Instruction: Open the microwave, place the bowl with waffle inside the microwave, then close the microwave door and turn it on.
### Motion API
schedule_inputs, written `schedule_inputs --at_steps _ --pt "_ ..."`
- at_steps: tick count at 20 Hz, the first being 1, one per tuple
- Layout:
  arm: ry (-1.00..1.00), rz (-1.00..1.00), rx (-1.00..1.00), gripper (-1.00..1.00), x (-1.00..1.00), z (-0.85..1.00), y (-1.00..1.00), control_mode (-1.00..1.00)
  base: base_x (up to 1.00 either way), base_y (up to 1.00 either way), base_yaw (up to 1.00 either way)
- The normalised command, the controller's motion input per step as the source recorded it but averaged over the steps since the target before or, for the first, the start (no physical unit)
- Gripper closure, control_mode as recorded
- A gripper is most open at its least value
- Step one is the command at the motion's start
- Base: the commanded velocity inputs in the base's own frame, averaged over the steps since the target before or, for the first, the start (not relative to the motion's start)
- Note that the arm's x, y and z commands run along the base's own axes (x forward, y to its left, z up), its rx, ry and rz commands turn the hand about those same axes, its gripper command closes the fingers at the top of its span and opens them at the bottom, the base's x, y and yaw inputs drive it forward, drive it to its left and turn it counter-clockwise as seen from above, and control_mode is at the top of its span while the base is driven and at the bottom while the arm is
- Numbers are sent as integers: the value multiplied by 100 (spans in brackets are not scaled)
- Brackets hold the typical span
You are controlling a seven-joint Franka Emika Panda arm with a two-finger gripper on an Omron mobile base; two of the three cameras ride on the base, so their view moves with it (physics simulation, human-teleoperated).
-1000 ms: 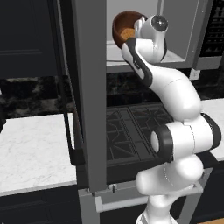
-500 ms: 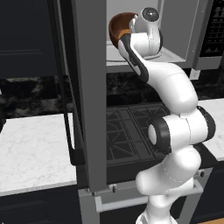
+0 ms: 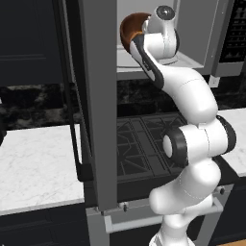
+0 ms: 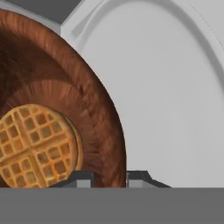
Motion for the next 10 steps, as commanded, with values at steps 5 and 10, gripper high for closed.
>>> schedule_inputs --at_steps 5,10 --pt "-2 0 0 -100 0 0 0 -100 0 0 0" --pt "-11 0 0 -100 0 0 0 -100 0 0 0"
